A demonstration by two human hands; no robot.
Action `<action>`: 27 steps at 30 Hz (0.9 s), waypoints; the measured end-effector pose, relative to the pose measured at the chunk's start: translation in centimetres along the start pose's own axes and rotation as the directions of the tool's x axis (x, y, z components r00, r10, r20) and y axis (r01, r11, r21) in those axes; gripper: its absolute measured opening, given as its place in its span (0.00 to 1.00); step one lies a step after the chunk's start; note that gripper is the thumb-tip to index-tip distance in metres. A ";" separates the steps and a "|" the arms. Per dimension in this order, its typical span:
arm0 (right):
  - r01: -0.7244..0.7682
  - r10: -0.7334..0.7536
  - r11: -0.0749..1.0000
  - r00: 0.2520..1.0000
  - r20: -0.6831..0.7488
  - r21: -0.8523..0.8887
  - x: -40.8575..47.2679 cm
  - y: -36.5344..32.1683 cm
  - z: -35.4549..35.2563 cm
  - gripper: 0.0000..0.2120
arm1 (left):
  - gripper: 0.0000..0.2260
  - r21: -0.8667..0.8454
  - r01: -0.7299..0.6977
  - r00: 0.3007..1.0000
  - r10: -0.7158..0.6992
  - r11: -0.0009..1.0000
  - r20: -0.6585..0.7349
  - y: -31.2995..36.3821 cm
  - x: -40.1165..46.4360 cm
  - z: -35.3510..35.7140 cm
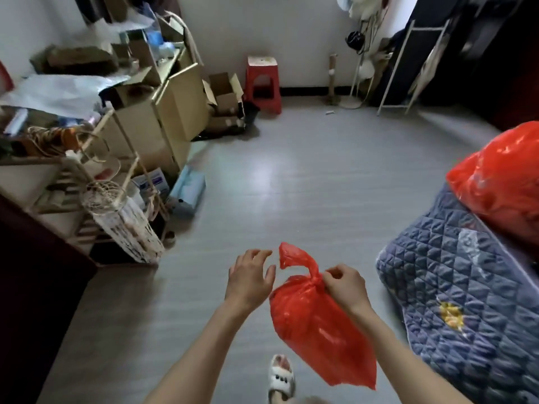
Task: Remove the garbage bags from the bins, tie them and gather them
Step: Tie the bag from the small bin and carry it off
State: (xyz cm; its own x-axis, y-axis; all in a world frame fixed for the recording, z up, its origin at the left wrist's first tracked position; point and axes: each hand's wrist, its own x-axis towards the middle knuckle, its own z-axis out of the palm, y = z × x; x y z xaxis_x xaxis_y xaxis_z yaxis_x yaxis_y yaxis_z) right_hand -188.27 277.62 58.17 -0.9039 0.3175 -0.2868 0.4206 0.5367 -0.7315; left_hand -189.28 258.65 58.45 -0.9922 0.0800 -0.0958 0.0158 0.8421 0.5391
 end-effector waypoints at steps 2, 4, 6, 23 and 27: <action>-0.032 0.032 0.999 0.999 -0.016 0.008 6.0 -1.1 -2.2 0.07 | 0.18 0.015 -0.046 0.998 0.046 0.999 0.031 2.8 5.8 0.1; -0.081 0.081 0.997 0.996 -0.036 0.007 12.6 -2.4 -4.3 0.08 | 0.18 0.049 -0.072 0.996 0.070 0.996 0.046 5.4 12.6 0.1; -0.102 0.104 0.994 0.992 -0.065 0.036 18.3 -3.7 -5.7 0.05 | 0.18 0.063 -0.081 0.997 0.080 0.995 0.024 7.0 18.2 -0.3; -0.219 0.297 0.931 0.920 -0.256 0.290 70.6 -9.6 -25.7 0.08 | 0.18 0.065 -0.380 0.911 0.361 0.923 0.198 31.9 75.0 9.5; -0.247 0.355 0.912 0.876 -0.328 0.328 79.6 -8.0 -32.6 0.10 | 0.18 0.062 -0.513 0.833 0.479 0.856 0.276 41.1 84.6 13.5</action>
State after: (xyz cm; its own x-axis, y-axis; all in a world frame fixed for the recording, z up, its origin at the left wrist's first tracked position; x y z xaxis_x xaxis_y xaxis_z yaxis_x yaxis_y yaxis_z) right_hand -261.04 324.09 61.37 -0.6163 0.7247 -0.3082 0.5811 0.1543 -0.7991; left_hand -270.93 307.23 61.21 -0.7849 0.6174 -0.0527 0.5301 0.7131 0.4589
